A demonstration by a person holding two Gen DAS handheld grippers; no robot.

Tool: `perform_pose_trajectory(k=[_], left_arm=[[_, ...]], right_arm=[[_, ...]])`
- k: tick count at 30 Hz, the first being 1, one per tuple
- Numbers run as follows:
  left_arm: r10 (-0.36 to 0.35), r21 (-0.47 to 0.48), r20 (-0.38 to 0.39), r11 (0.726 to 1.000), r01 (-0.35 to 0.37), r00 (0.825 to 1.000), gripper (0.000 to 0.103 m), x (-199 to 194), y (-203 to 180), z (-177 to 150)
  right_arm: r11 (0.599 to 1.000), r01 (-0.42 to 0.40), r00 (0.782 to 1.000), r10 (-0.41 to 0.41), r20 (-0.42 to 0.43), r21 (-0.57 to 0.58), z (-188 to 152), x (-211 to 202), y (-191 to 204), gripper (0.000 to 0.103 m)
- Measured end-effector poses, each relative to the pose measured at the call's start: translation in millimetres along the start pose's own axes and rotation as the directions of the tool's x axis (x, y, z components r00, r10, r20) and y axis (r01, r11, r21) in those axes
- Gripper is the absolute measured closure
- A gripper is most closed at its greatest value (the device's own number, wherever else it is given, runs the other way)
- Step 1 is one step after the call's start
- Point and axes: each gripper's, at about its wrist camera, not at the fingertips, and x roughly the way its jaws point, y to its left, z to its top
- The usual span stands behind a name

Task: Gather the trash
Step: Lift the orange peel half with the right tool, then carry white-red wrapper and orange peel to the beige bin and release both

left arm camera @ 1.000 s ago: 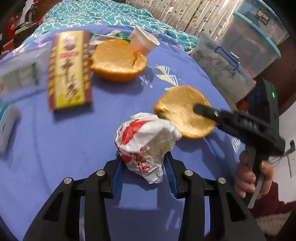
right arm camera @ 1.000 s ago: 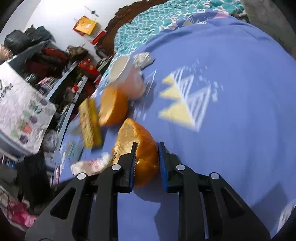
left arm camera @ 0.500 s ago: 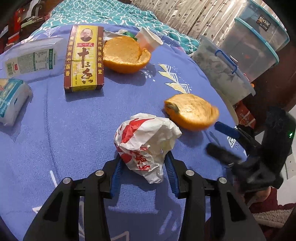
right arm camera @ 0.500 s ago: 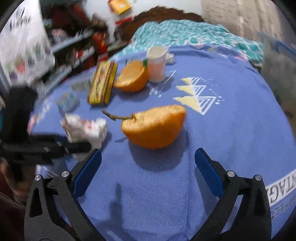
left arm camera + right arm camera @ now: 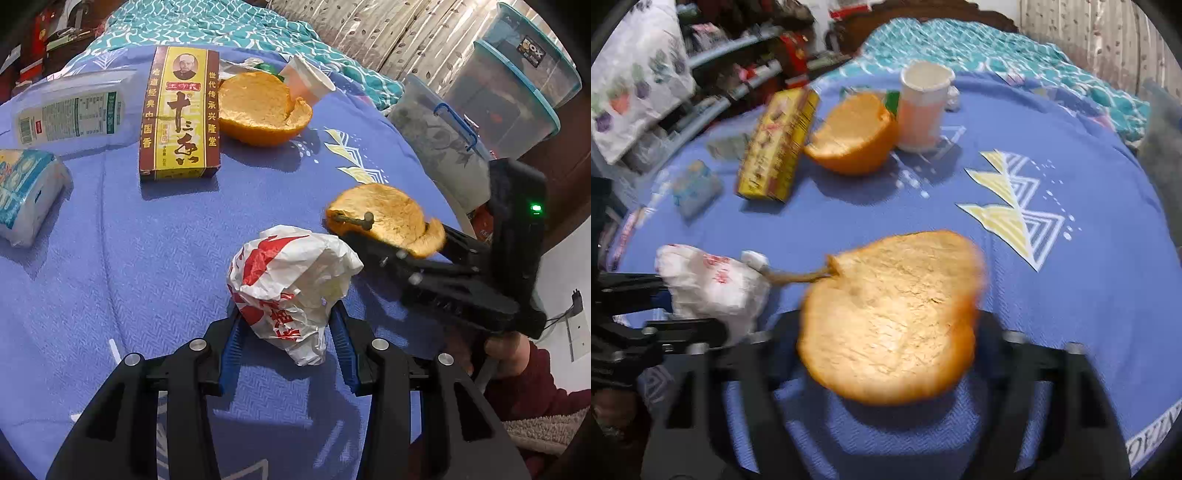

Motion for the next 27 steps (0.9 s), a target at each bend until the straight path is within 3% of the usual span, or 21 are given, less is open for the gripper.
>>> perform_pose_trajectory(k=[3,7,13,18,23,27], left_arm=[[-0.008,0.017,-0.010,1.000,0.008,1.000,0.062,3,-8,5],[-0.052,0.061,-0.033,0.997,0.054,0.998,0.063,15,-33,17],[-0.095,0.197,-0.121,0.973,0.118,0.988,0.064,67,-112,50],[-0.151,0.318,-0.199,0.925,0.210,0.968,0.064,124,-202,93],[-0.176,0.404,-0.252,0.874,0.268,0.952,0.063,180,-285,126],[-0.170,0.423,-0.294,0.859,0.288,0.940,0.061,228,-337,143]], right_arm=[[0.999,-0.006,1.000,0.005,0.028,0.033,-2,-10,-10,0.062],[0.986,-0.003,0.996,-0.012,0.088,0.167,-15,-36,-49,0.062],[0.937,0.054,0.985,-0.108,0.138,0.345,-36,-72,-127,0.063],[0.857,0.125,0.953,-0.243,0.179,0.500,-53,-111,-209,0.063],[0.763,0.164,0.931,-0.329,0.158,0.626,-68,-128,-285,0.062],[0.709,0.202,0.915,-0.383,0.128,0.676,-73,-130,-325,0.054]])
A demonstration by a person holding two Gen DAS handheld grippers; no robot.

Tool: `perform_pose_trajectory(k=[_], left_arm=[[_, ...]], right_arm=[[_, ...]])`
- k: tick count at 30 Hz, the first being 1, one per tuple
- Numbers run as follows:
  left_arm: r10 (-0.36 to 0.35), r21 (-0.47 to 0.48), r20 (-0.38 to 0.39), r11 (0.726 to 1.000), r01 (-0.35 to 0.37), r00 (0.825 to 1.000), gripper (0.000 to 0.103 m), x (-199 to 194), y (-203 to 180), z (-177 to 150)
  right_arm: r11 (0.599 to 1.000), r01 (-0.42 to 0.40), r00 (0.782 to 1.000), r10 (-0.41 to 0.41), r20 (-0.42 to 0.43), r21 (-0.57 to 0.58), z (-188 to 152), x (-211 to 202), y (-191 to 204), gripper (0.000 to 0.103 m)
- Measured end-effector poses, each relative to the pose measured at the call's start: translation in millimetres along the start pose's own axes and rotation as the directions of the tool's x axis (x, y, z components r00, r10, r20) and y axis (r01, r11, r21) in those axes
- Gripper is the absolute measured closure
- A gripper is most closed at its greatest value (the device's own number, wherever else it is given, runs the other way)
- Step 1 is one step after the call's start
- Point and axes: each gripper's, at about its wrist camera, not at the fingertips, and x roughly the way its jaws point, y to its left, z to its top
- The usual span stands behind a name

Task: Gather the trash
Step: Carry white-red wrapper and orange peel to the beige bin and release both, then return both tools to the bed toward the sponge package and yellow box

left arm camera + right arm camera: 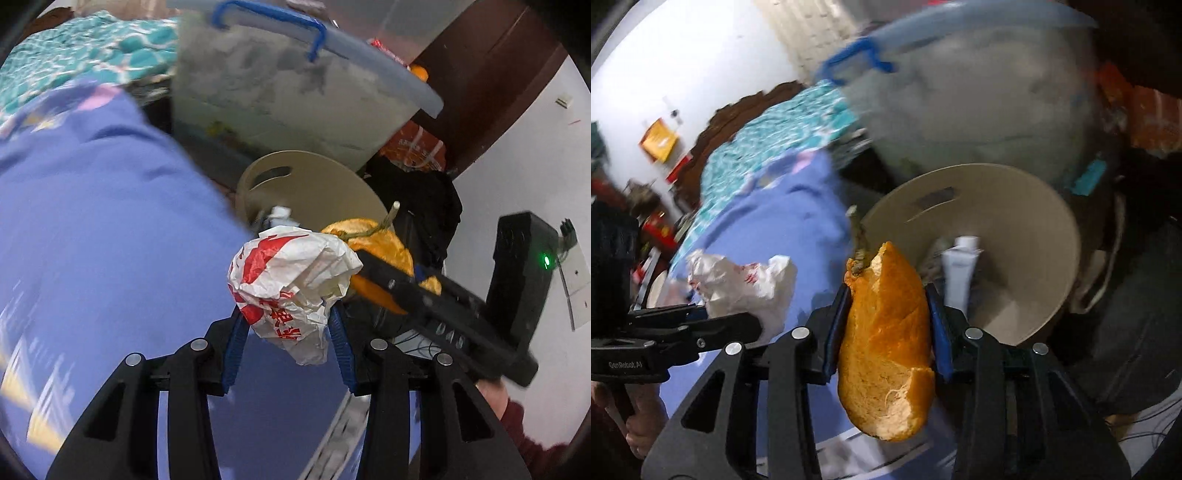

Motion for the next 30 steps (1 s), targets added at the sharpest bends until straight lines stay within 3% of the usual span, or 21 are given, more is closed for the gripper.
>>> perform_pose_trajectory(k=[1,3,4,8,13,19,22,25,28,30], left_arm=[[0.000,-0.004,-0.007,1.000,0.000,1.000,0.058,10,-5,9],[0.012,-0.001,-0.020,1.000,-0.012,1.000,0.036,23,-10,19],[0.044,0.001,-0.019,0.999,-0.044,0.999,0.022,29,-13,23],[0.082,0.030,-0.001,0.996,-0.082,0.997,0.021,23,-19,17],[0.131,0.086,0.084,0.987,-0.138,0.988,0.021,-29,-16,-18],[0.167,0.003,0.182,0.985,-0.170,0.969,0.021,-117,31,-97],[0.257,-0.091,0.197,0.966,-0.244,0.946,0.021,-160,67,-150],[0.367,-0.230,0.196,0.919,-0.322,0.909,0.021,-205,110,-207],[0.498,-0.435,0.176,0.813,-0.387,0.849,0.021,-260,160,-267],[0.551,-0.561,0.174,0.737,-0.377,0.816,0.021,-292,188,-302]], right_arm=[[1.000,0.014,1.000,-0.014,0.007,0.014,4,2,-6,0.052],[0.998,0.039,0.999,-0.041,0.027,0.045,8,2,-16,0.031],[0.996,0.058,0.997,-0.062,0.051,0.065,6,-3,-23,0.027],[0.991,0.066,0.985,-0.083,0.150,0.117,5,-27,-32,0.027],[0.994,0.006,0.968,-0.034,0.247,0.110,-1,-56,-9,0.032],[0.989,-0.142,0.973,0.148,0.180,-0.048,-13,-54,69,0.039],[0.970,-0.207,0.969,0.221,0.109,-0.129,-27,-45,117,0.039],[0.928,-0.299,0.952,0.306,-0.006,-0.223,-49,-30,179,0.039],[0.881,-0.363,0.932,0.347,-0.106,-0.305,-75,-18,235,0.038],[0.837,-0.408,0.912,0.362,-0.192,-0.364,-99,-8,280,0.036]])
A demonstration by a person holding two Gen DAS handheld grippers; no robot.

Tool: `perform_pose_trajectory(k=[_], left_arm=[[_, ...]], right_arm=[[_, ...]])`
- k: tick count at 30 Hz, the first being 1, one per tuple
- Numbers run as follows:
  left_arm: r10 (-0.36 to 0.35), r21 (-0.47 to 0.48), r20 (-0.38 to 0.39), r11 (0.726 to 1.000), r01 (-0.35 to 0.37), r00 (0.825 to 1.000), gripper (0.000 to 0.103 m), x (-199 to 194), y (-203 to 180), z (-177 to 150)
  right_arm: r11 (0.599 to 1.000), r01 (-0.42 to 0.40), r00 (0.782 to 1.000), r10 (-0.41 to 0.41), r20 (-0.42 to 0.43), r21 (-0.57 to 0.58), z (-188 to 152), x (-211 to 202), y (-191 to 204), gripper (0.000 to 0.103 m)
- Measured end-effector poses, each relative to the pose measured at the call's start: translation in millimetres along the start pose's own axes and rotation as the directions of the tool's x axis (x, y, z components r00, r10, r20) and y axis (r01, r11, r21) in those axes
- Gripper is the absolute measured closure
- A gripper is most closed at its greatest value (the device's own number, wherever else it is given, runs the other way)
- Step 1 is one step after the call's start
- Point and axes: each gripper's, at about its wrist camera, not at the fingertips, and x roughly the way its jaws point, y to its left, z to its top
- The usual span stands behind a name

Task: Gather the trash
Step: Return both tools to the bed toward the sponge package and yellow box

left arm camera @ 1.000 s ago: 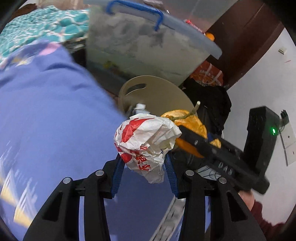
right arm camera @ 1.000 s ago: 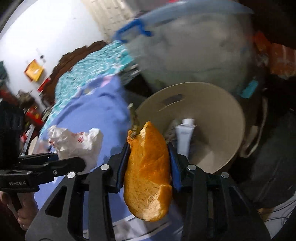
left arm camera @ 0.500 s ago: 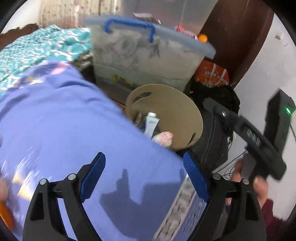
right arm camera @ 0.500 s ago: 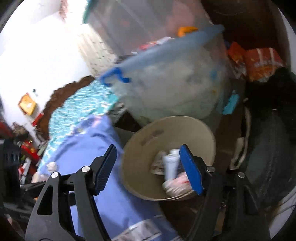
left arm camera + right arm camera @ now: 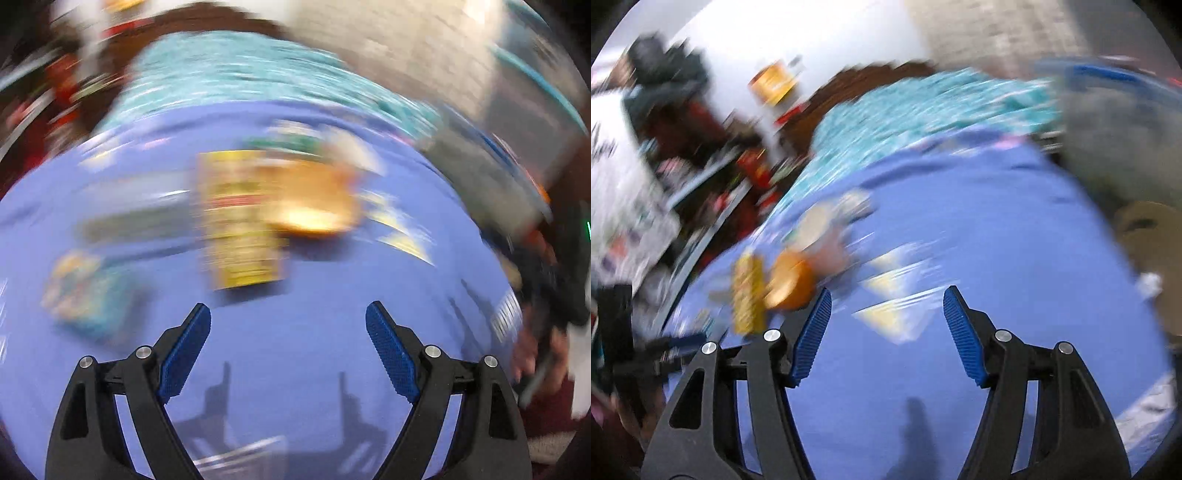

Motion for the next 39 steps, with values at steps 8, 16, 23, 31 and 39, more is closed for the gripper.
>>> perform_pose_trajectory(k=[8,16,23,31,39], left_arm=[[0.056,-0.312,0.003,0.949,-0.053,0.998,0.016,-9,128,-11],[-0.077,-0.311,0.027,0.947,0.081,0.997,0.016,1,149,-17],[-0.135,-0.308,0.038,0.941,0.140,0.990,0.017,13,159,-18],[-0.117,-0.313,0.066,0.941,0.132,0.991,0.017,11,167,-17],[-0.134,-0.341,0.082,0.927,0.154,0.988,0.017,5,179,-19]], right_arm=[[0.983,-0.044,0.991,0.020,-0.136,-0.176,-19,79,125,0.019],[0.851,0.074,0.991,-0.120,-0.056,-0.520,-22,125,224,0.067],[0.741,0.103,0.976,-0.204,-0.075,-0.664,-32,165,259,0.068],[0.706,-0.161,0.963,-0.040,-0.266,-0.689,-77,148,281,0.068],[0.792,-0.035,0.988,-0.064,-0.141,-0.609,-43,136,267,0.068]])
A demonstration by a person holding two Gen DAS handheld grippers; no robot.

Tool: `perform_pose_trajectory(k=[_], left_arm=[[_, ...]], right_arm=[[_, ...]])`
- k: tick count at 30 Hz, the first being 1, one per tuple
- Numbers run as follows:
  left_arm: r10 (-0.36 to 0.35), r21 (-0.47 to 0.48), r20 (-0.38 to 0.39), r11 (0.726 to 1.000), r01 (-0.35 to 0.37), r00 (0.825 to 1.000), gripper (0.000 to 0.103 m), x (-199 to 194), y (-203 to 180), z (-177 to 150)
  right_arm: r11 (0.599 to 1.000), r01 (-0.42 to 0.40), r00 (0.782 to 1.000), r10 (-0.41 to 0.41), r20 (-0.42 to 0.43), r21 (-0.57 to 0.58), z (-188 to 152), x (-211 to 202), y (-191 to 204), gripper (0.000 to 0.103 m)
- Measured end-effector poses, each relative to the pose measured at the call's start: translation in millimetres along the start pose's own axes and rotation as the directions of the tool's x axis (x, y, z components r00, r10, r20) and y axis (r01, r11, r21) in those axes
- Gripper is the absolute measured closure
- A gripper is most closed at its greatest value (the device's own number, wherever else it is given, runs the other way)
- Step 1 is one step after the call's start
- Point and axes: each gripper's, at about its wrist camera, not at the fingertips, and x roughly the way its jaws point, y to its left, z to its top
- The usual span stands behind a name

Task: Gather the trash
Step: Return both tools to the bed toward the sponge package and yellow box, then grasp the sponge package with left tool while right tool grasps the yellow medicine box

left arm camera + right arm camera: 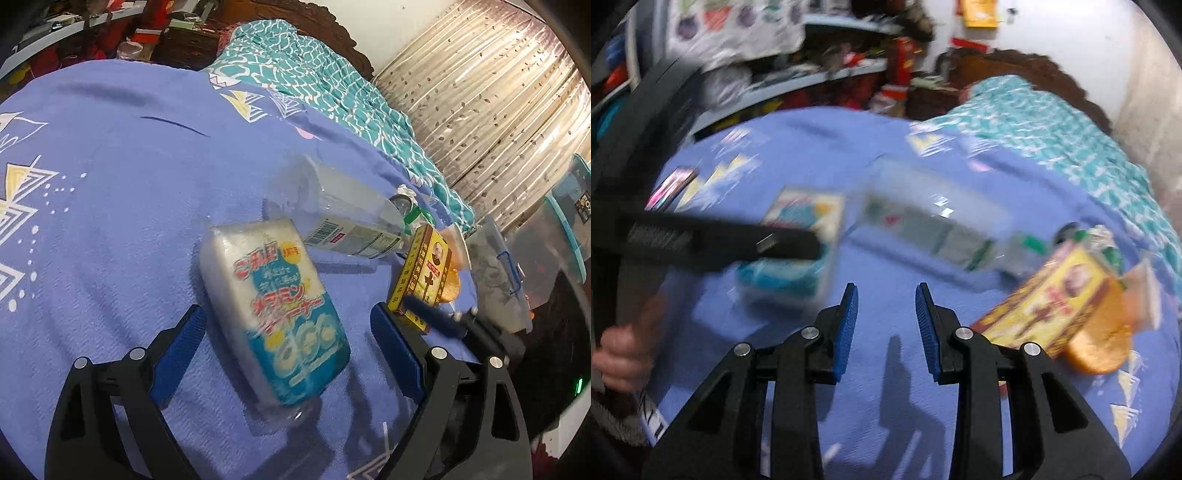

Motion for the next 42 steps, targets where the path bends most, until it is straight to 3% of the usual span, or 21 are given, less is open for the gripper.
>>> perform_pose_trajectory(k=[3,7,11,15,16,18,21,24,29,31,32,34,35,36,42], left_arm=[[0.005,-0.005,0.007,1.000,-0.005,1.000,0.016,-4,2,-1],[0.025,-0.014,0.004,1.000,-0.025,1.000,0.016,-3,3,-3],[0.047,-0.026,0.007,0.999,-0.046,0.999,0.016,-8,10,-3],[0.063,-0.042,0.016,0.997,-0.063,0.998,0.016,-13,17,-1],[0.067,-0.041,0.015,0.997,-0.066,0.998,0.015,-12,16,0],[0.071,-0.031,0.007,0.997,-0.071,0.997,0.014,-7,10,2],[0.087,0.000,-0.001,0.996,-0.087,0.996,0.012,1,-2,6],[0.197,0.062,0.000,0.979,-0.197,0.980,0.011,14,-19,6],[0.295,0.096,-0.001,0.951,-0.294,0.955,0.012,22,-27,-2],[0.317,0.097,0.010,0.944,-0.317,0.948,0.021,19,-27,-6],[0.337,0.103,0.021,0.936,-0.337,0.941,0.037,18,-28,-8],[0.355,0.118,0.027,0.927,-0.355,0.935,0.042,15,-29,-12],[0.353,0.119,0.028,0.928,-0.354,0.935,0.043,12,-29,-14],[0.351,0.121,0.029,0.928,-0.352,0.936,0.044,10,-30,-16],[0.201,0.184,-0.002,0.963,-0.197,0.980,0.044,1,-61,-33]], right_arm=[[0.999,0.049,0.999,-0.049,-0.012,0.019,6,15,-7,0.068],[1.000,0.025,0.998,-0.026,-0.059,-0.014,8,43,8,0.068],[0.986,-0.162,0.984,0.158,-0.084,-0.034,-1,44,29,0.068],[0.995,-0.099,0.994,0.098,-0.040,-0.002,-10,15,9,0.066],[0.997,-0.065,0.997,0.066,-0.027,0.032,-13,6,-1,0.063],[0.994,0.006,1.000,-0.008,0.019,0.106,-25,-17,-22,0.028],[0.976,0.095,0.993,-0.108,0.054,0.194,-40,-39,-50,0.018],[0.936,0.170,0.984,-0.179,0.000,0.308,-54,-39,-84,0.012],[0.880,0.044,0.999,-0.051,0.001,0.472,-52,-23,-117,0.010],[0.873,-0.029,0.999,0.033,0.000,0.486,-41,-3,-118,0.010],[0.869,-0.039,0.999,0.049,-0.007,0.494,-40,5,-117,0.010],[0.861,-0.038,0.998,0.061,-0.029,0.507,-37,22,-114,0.010],[0.861,-0.041,0.997,0.071,-0.039,0.506,-38,30,-113,0.016],[0.862,-0.070,0.994,0.103,-0.038,0.503,-40,33,-111,0.035],[0.882,-0.140,0.987,0.162,-0.011,0.451,-68,-7,-97,0.074]])
